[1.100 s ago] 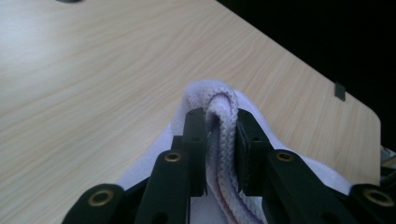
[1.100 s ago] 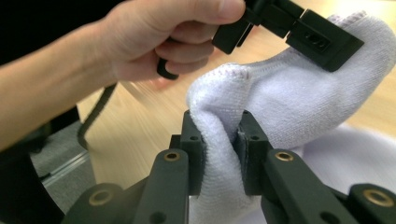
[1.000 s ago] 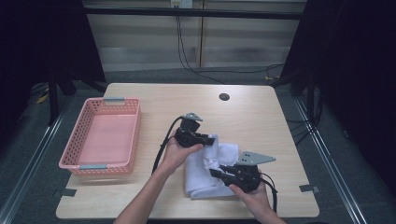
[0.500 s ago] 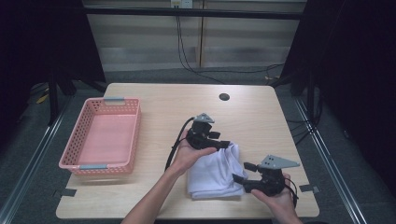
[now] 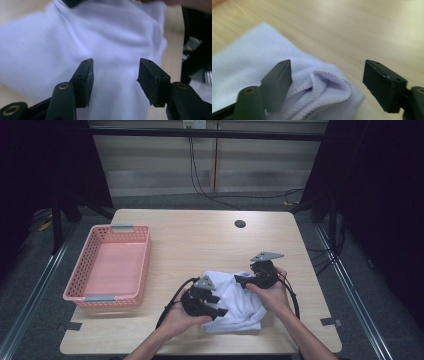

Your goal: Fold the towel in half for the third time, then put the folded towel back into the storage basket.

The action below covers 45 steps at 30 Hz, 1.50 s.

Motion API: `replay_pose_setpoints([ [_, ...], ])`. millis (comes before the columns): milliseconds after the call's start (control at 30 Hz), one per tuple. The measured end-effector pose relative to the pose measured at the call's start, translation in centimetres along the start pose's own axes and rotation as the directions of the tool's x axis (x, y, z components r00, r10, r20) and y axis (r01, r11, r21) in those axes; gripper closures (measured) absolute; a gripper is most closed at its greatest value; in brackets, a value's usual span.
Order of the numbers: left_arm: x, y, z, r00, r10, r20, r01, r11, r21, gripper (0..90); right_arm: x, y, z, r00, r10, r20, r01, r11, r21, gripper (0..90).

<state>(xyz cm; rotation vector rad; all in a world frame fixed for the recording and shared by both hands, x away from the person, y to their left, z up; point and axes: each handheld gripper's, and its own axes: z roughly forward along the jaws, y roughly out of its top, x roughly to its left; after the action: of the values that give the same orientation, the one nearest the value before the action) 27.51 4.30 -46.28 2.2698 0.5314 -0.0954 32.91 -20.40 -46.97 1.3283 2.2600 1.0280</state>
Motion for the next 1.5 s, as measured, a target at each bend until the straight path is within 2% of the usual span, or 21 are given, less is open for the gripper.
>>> replay_pose_setpoints([
  [67,-0.2,-0.8,0.0,0.9993,0.004,-0.038,-0.004,0.9998,0.022,43.6,-0.6,-0.9,0.0,0.9995,-0.009,0.03,0.008,1.0,0.017,31.8],
  [167,-0.1,-1.7,-0.8,0.9988,-0.036,-0.033,0.036,0.9993,-0.009,39.6,-2.2,-2.5,-0.7,0.9992,0.028,0.029,-0.029,0.999,0.021,31.7],
  [233,-0.4,-2.4,-1.7,0.9979,-0.049,-0.041,0.048,0.9986,-0.023,37.3,-2.5,-2.8,-0.9,0.9994,0.024,0.026,-0.025,0.999,0.027,31.8],
  [267,-0.5,-2.8,-2.1,0.998,-0.046,-0.043,0.045,0.9987,-0.024,35.6,-2.7,-2.9,-1.0,0.9995,0.003,0.032,-0.004,0.999,0.042,32.1],
  [300,-0.6,-3.2,-2.5,0.9978,-0.043,-0.051,0.042,0.999,-0.013,33.6,-2.8,-3.0,-1.0,0.9998,0.002,0.018,-0.002,0.999,0.036,32.3],
  [433,-0.4,-5.4,-3.0,0.9938,-0.092,-0.063,0.092,0.9958,-0.005,28.7,-3.1,-2.7,-1.2,0.9997,-0.002,-0.026,0.002,1.0,-0.001,26.6],
  [533,-0.1,-5.7,-2.8,0.992,-0.117,-0.048,0.117,0.9931,-0.001,25.3,-3.2,-1.9,-1.3,0.9966,-0.002,-0.082,-0.002,0.999,-0.048,23.7],
  [600,-0.1,-5.6,-2.5,0.9923,-0.118,-0.038,0.118,0.993,-0.006,23.6,-3.3,-1.4,-1.1,0.9912,0.0,-0.133,-0.009,0.998,-0.067,20.4],
  [667,-0.1,-5.4,-1.9,0.992,-0.109,-0.063,0.11,0.9938,0.014,22.8,-3.3,-1.3,-0.5,0.9849,0.001,-0.173,-0.007,0.999,-0.035,20.6],
  [733,-0.1,-5.3,-1.5,0.9936,-0.105,-0.039,0.107,0.9938,0.03,22.0,-3.3,-1.4,0.2,0.9863,0.002,-0.165,-0.003,1.0,-0.004,16.7],
  [833,-0.1,-5.1,-1.0,0.9956,-0.082,-0.046,0.084,0.9948,0.058,21.8,-3.4,-1.8,1.2,0.9825,0.01,-0.186,-0.002,0.999,0.044,16.8],
  [1033,-0.9,-4.7,-0.4,0.9975,-0.046,-0.054,0.05,0.9959,0.075,20.1,-3.2,-2.1,1.8,0.9789,-0.006,-0.204,0.021,0.997,0.069,16.6],
  [1133,-0.9,-4.6,-0.2,0.9974,-0.041,-0.06,0.045,0.9962,0.075,22.0,-3.4,-2.4,2.0,0.9777,-0.008,-0.21,0.023,0.997,0.068,16.2],
  [1167,-0.8,-4.6,-0.3,0.9962,-0.043,-0.076,0.048,0.996,0.075,24.9,-3.4,-2.4,2.0,0.9777,-0.013,-0.21,0.028,0.997,0.07,16.2],
  [1300,-0.3,-4.5,-0.5,0.9951,-0.06,-0.078,0.065,0.9959,0.063,39.9,-3.4,-2.2,2.2,0.9758,-0.028,-0.217,0.045,0.996,0.075,18.4],
  [1333,-0.3,-4.5,-0.4,0.9948,-0.069,-0.074,0.074,0.9957,0.057,41.3,-3.3,-2.2,2.1,0.9743,-0.034,-0.223,0.052,0.996,0.076,22.8],
  [1367,-0.2,-4.5,-0.5,0.9959,-0.05,-0.076,0.055,0.9962,0.067,42.8,-3.1,-2.1,2.0,0.9709,-0.034,-0.237,0.056,0.995,0.087,30.5],
  [1400,-0.3,-4.5,-0.4,0.9964,-0.041,-0.075,0.046,0.9969,0.065,45.3,-3.1,-2.1,1.9,0.968,-0.04,-0.248,0.063,0.994,0.085,32.4],
  [1433,-0.3,-4.4,-0.3,0.9971,-0.039,-0.065,0.042,0.9974,0.059,51.5,-2.9,-2.1,1.9,0.9694,-0.036,-0.243,0.059,0.994,0.09,34.4],
  [1467,-0.1,-4.3,-0.4,0.9976,-0.025,-0.064,0.03,0.9964,0.08,55.1,-2.9,-2.1,1.8,0.9668,-0.036,-0.253,0.061,0.994,0.092,39.7],
  [1500,0.0,-4.3,-0.4,0.9974,-0.042,-0.059,0.047,0.996,0.076,59.3,-2.9,-2.1,1.8,0.9607,-0.031,-0.276,0.058,0.994,0.092,43.9],
])
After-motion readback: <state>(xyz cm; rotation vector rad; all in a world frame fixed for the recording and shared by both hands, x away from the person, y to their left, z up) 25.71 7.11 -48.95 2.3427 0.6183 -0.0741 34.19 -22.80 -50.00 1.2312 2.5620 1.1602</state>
